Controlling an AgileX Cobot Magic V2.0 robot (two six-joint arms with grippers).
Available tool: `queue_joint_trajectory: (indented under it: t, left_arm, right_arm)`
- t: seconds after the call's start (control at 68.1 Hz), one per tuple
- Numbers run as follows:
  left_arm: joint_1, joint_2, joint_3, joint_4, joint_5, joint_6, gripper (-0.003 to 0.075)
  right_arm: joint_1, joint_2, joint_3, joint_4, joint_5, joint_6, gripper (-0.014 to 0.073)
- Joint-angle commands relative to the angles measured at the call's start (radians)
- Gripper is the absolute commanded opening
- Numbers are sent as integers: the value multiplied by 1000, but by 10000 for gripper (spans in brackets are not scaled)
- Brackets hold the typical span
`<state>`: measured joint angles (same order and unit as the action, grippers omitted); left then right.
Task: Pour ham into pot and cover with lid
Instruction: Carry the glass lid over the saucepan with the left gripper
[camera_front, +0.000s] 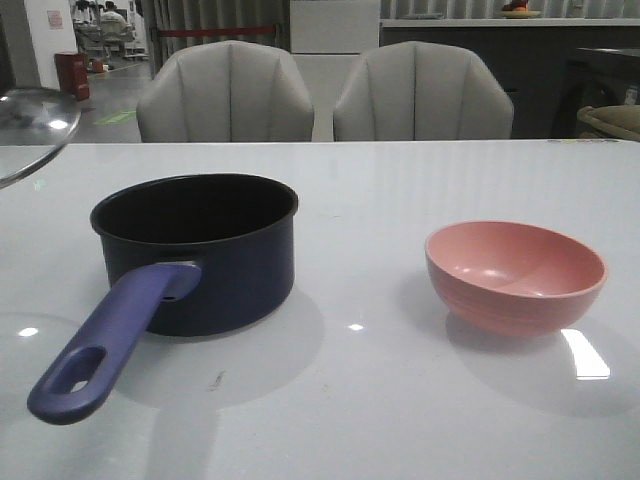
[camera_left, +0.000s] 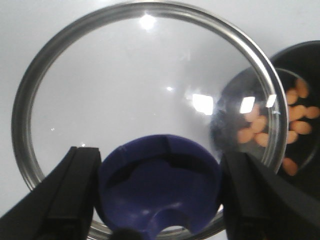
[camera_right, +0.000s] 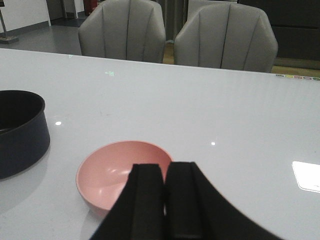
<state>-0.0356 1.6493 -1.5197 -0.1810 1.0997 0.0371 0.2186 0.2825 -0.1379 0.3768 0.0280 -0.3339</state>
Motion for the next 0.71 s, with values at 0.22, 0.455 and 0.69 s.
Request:
queue_joint_trajectory:
  t: [0.22,0.455,0.69]
  left_arm:
    - [-294,54,-117,-31,-9,7,280]
    - [-339,173,-257,-31,71,3,281]
    - [-339,239,-312,-17,104,1,281]
  right_arm:
    - [-2,6,-28,-2,-77,-3,150]
    - [-2,6,-28,-2,-77,-3,150]
    - [-2,6,-28,-2,-77,-3,150]
